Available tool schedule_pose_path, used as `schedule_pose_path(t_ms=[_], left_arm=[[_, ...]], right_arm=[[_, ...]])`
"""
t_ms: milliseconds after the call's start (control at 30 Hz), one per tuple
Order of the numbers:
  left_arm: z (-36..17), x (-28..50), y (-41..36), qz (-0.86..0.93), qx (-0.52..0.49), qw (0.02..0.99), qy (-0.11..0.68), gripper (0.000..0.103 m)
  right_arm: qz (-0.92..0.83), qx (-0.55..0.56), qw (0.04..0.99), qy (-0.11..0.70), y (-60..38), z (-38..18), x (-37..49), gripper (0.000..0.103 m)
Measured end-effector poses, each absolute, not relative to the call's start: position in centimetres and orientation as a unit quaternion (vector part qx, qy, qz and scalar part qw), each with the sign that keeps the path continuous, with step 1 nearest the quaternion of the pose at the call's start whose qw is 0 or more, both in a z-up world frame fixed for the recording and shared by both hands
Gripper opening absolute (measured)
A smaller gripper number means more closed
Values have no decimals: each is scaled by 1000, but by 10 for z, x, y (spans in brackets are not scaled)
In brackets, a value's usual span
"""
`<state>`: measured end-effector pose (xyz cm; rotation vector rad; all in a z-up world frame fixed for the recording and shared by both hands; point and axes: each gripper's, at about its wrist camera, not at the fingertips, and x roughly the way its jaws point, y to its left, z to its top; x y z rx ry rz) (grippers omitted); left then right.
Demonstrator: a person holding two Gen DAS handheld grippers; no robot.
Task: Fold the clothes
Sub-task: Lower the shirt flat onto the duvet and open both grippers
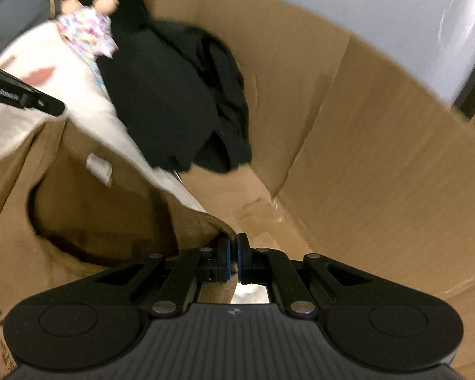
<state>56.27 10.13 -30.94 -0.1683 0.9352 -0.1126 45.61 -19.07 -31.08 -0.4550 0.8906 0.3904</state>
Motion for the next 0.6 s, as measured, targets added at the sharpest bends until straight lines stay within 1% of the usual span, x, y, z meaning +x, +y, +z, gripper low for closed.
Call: schedule_pose_path(t_ms=[33,67,100,133,167,200,233,267,500,567,600], left_arm=[[-310,560,102,-59,-80,886,452,15],[-310,558,102,-64,-73,885,455,17],[-308,553,102,-70,-68,884,458,17],[-304,546,102,-77,-64,881,461,18],[-300,540,101,-84,-59,879,465,19],[-296,533,101,-91,-55,877,469,21],[-292,526,101,-98,-50,875,472,26],[-288,520,101,-105,-45,872,476,27],[-257,462,99,-160,-17,862,481,28],[-253,444,102,-169,-18,860,481,33],[-251,436,103,-172,-19,860,480,33]], right_arm=[[183,-217,858,428,-190,-316,461,5],[182,-217,858,430,-190,-320,464,8],[178,-213,857,433,-188,-325,476,9],[177,-209,857,437,-186,-328,484,13],[178,-203,856,442,-188,-327,482,25],[178,-199,856,443,-190,-324,479,32],[177,-196,857,443,-192,-320,475,43],[176,-192,857,444,-194,-316,471,46],[181,-184,868,424,-196,-274,436,47],[185,-181,868,423,-190,-261,425,47],[187,-178,869,423,-186,-254,419,47]])
